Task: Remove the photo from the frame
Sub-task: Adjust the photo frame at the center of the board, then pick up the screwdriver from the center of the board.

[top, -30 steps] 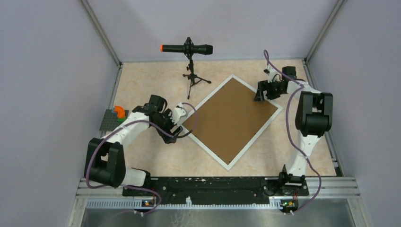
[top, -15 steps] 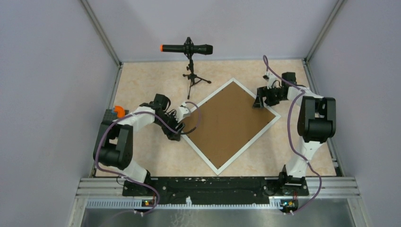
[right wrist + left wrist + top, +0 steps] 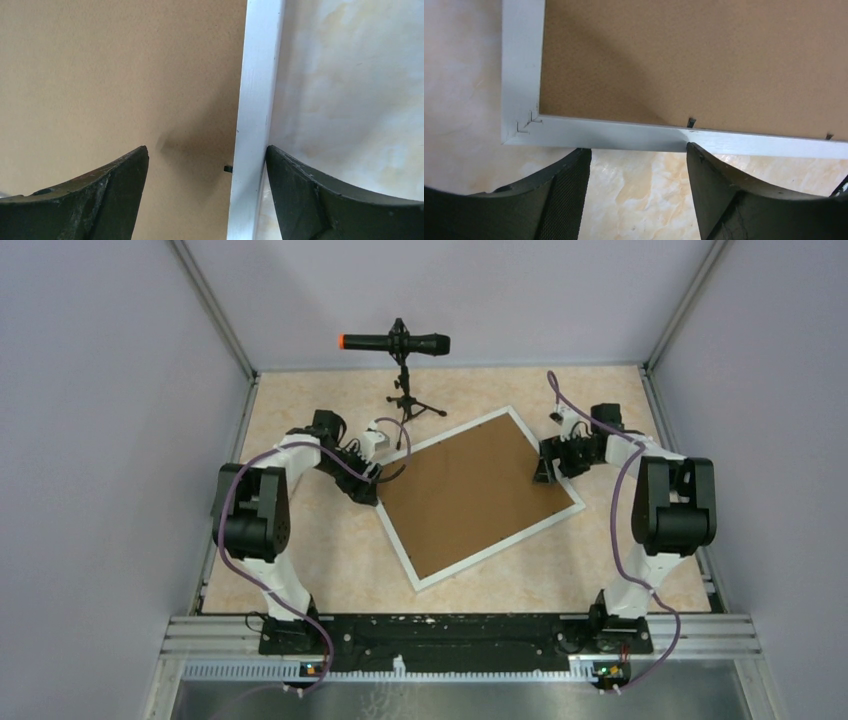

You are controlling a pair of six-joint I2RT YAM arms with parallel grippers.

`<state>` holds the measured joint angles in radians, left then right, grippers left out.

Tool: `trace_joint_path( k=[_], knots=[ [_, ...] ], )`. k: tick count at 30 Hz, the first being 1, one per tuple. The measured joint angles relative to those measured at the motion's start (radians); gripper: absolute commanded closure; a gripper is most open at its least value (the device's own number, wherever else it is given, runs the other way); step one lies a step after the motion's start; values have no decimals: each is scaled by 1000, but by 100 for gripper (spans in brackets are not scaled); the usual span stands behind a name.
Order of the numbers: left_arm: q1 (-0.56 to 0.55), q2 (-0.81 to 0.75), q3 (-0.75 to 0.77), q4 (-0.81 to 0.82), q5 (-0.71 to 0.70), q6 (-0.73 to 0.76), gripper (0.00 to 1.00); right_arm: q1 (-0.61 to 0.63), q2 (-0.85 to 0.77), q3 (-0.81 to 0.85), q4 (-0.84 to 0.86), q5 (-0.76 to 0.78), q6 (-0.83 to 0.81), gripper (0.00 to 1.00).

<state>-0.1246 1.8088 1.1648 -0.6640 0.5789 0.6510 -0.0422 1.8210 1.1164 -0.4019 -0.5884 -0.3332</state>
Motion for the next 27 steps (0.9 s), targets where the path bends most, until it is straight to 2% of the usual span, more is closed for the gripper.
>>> trace_joint_path(
  k=[4, 10, 13, 18, 27],
  knots=[
    [51, -4, 21, -5, 12, -18, 18, 27, -37, -45, -34, -26, 0, 15],
    [199, -98, 66, -46, 22, -20, 16, 75, -80, -116, -103, -146, 34, 15],
    [258, -165, 71, -59, -37, -16, 18, 90, -84, -129, -137, -192, 50, 16],
    [295, -206, 50, -64, -161, 1, 25, 92, -84, -135, -172, -224, 56, 16],
    [322, -207, -118, -15, -385, 61, 31, 93, -155, -161, -242, -220, 45, 16]
  ],
)
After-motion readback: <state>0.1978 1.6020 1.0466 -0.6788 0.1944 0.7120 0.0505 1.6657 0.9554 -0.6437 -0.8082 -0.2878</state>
